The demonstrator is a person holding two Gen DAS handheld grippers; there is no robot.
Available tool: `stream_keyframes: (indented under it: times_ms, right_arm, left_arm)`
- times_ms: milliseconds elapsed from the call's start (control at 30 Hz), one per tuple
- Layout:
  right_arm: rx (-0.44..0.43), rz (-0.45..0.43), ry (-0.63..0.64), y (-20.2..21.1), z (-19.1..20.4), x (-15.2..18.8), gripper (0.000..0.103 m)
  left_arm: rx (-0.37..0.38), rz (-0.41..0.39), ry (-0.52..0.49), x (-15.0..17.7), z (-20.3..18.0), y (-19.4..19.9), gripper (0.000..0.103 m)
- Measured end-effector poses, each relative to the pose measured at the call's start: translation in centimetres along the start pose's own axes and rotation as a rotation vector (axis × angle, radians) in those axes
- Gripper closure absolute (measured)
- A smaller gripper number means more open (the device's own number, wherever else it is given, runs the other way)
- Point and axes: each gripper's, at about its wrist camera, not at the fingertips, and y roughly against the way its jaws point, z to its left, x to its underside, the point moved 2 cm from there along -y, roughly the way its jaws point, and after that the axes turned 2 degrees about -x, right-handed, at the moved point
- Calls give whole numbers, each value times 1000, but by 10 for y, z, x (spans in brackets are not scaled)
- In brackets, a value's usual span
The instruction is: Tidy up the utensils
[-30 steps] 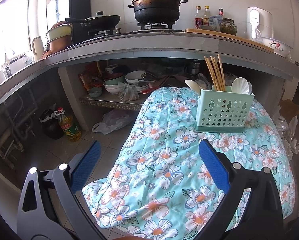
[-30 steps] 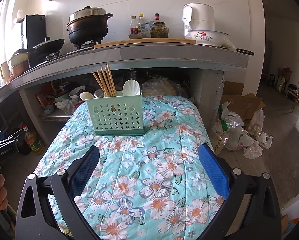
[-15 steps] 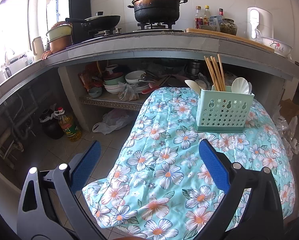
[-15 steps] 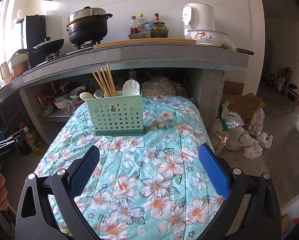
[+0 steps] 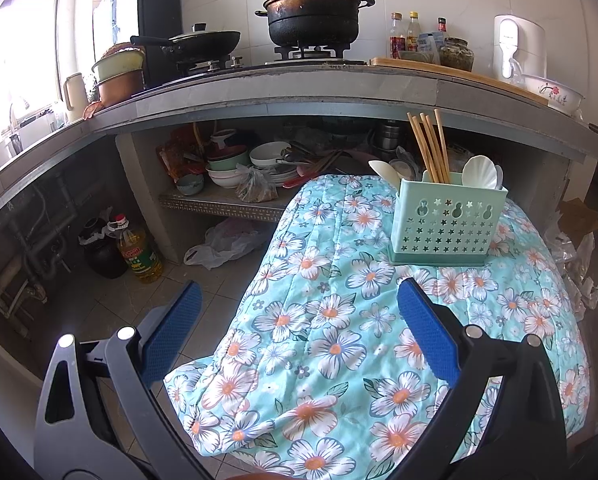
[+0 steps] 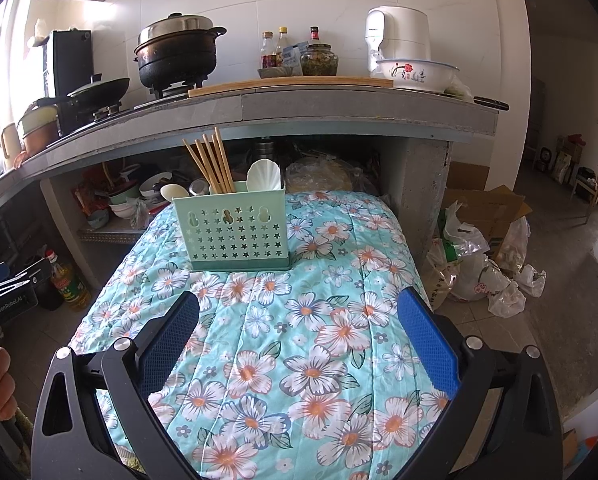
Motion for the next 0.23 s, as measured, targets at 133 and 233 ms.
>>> stream_keyframes:
  times_ms: [133, 233]
  right_arm:
    - [0, 1, -1, 0, 0, 0, 7]
    - [1, 0, 0, 0, 0, 0, 7]
  left_arm:
    - [3, -1, -4, -1, -1, 1, 8]
    - [5, 1, -5, -1, -2, 2, 8]
